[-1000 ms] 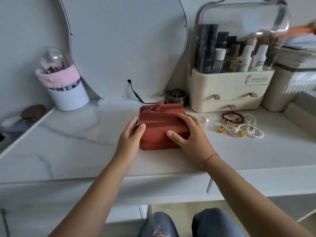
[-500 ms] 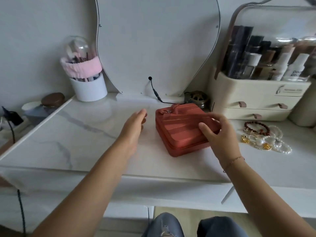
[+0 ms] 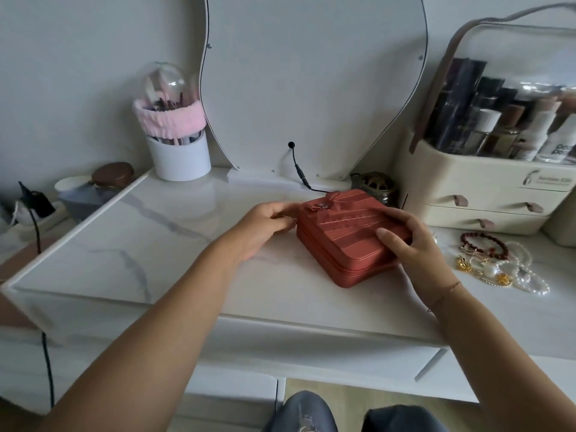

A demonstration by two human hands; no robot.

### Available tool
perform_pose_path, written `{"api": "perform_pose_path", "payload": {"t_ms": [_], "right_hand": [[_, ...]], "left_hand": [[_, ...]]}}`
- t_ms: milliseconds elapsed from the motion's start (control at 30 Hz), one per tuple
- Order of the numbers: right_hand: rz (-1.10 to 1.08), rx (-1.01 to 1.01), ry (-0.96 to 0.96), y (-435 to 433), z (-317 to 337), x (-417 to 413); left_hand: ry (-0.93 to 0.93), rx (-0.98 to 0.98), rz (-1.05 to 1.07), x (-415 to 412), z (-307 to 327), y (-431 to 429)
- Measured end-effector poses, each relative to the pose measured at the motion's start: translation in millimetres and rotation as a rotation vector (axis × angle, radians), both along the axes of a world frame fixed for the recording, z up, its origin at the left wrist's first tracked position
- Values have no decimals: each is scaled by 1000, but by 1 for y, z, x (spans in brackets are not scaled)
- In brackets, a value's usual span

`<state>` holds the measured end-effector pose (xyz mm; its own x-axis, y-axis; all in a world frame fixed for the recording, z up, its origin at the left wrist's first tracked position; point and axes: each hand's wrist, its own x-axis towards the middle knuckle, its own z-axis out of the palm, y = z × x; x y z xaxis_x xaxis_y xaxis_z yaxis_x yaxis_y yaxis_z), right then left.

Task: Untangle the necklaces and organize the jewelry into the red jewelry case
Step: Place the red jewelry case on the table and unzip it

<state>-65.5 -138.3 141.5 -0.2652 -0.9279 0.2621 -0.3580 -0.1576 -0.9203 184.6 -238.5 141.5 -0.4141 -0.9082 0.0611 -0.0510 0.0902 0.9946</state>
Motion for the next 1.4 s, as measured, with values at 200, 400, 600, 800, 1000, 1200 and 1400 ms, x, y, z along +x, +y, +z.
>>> {"api": "perform_pose_path", "payload": {"t_ms": [200, 400, 600, 800, 1000, 1200, 1400], "right_hand": [[32, -10, -61, -2, -3, 1], [29, -34, -66, -3, -5, 2], [30, -53, -96, -2, -5, 4], [-32, -79, -82, -1, -6, 6], [-55, -67, -60, -1, -4, 8], [-78, -64, -66, 1, -1, 12], [-130, -53, -43, 7, 2, 20]], "left_hand": [[-186, -146, 107, -1, -2, 3], [-219, -151, 175, -1, -5, 0], [-319, -199, 248, -4, -6, 0], [-402, -266, 300, -2, -4, 5], [-464, -328, 331, 8, 2, 27], [-452, -435, 304, -2, 2, 74], [-427, -585, 222, -22, -4, 120]]}}
